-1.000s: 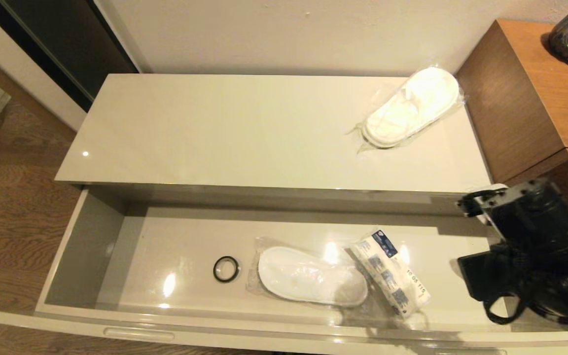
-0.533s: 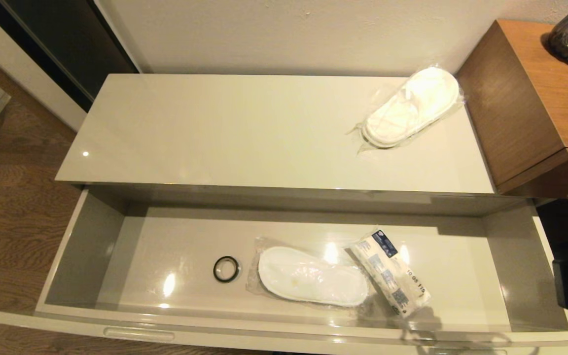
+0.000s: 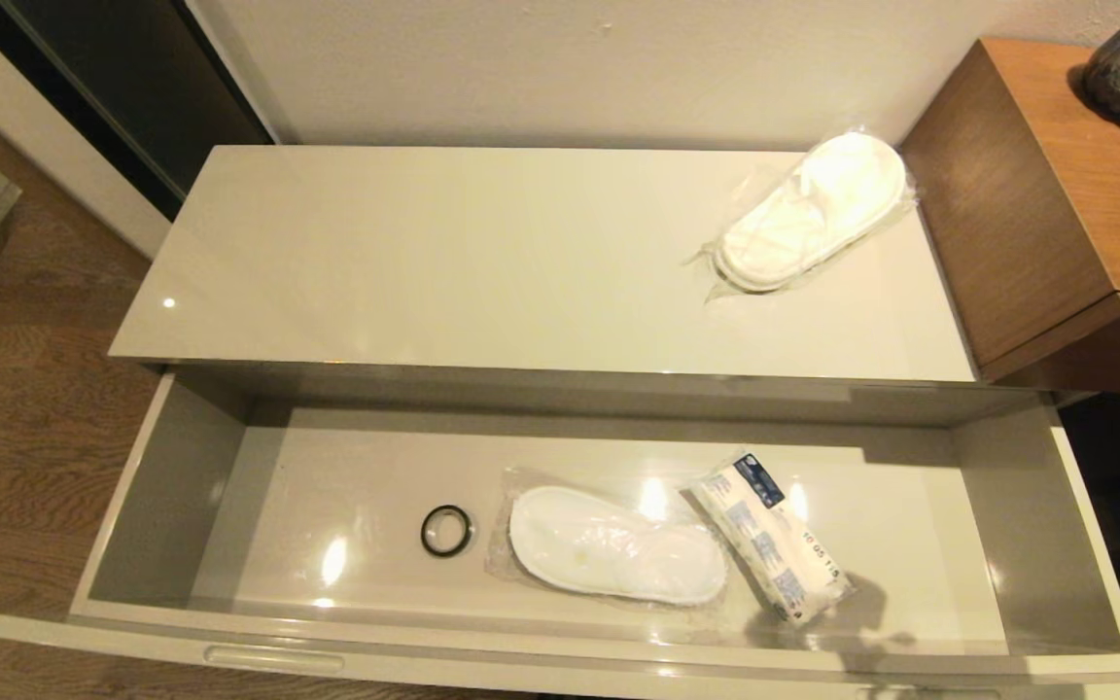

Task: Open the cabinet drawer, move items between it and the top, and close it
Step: Pick up the disposable slippers on the table

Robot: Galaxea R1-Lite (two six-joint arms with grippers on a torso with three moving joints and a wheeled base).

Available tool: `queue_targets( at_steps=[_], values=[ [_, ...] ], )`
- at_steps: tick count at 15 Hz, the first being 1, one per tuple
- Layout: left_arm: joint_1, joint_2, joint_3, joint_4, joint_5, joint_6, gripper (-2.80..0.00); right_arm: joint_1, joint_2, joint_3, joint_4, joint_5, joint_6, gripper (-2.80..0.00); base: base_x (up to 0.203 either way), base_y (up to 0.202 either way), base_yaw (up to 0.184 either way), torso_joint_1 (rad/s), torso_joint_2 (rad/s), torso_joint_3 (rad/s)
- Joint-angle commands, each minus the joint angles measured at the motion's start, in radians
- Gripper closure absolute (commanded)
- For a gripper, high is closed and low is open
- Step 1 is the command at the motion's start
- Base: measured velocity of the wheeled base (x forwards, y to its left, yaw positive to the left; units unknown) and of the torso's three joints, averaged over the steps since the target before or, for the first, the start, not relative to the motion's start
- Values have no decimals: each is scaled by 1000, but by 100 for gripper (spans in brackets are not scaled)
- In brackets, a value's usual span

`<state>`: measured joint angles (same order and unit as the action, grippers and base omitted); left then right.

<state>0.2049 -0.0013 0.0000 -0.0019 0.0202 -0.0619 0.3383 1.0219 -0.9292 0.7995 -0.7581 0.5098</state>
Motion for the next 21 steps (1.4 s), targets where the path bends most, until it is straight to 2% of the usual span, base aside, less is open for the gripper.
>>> queue_targets(
  at_steps=[1,5,7,8,9,10,11,12,15,18,19,21],
  values=[
    [1,-39,0,0,1,0,0,-39,-149,-50,86,-3,2,0,0,0,0,0,0,0],
    [1,-39,0,0,1,-1,0,-78,-294,-109,214,6,-9,0,0,0,0,0,0,0],
    [1,-39,0,0,1,1,0,-85,-360,-114,255,56,-31,0,0,0,0,0,0,0],
    [1,-39,0,0,1,-1,0,-85,-416,-119,262,133,-85,0,0,0,0,0,0,0],
    [1,-39,0,0,1,-1,0,-85,-469,-132,263,242,-197,0,0,0,0,0,0,0],
    [1,-39,0,0,1,-1,0,-84,-517,-152,261,377,-350,0,0,0,0,0,0,0],
    [1,-39,0,0,1,-1,0,-84,-548,-174,261,499,-439,0,0,0,0,0,0,0],
    [1,-39,0,0,1,-1,0,-84,-580,-197,265,602,-492,0,0,0,0,0,0,0],
    [1,-39,0,0,1,0,0,-91,-632,-217,285,762,-558,0,0,0,0,0,0,0],
    [1,-39,0,0,1,1,0,-170,-645,-218,280,825,-555,0,0,0,0,0,0,0],
    [1,-39,0,0,1,-1,0,-216,-630,-220,274,829,-554,0,0,0,0,0,0,0],
    [1,-39,0,0,1,1,0,-388,-543,-231,220,856,-545,0,0,0,0,0,0,0]
  ],
)
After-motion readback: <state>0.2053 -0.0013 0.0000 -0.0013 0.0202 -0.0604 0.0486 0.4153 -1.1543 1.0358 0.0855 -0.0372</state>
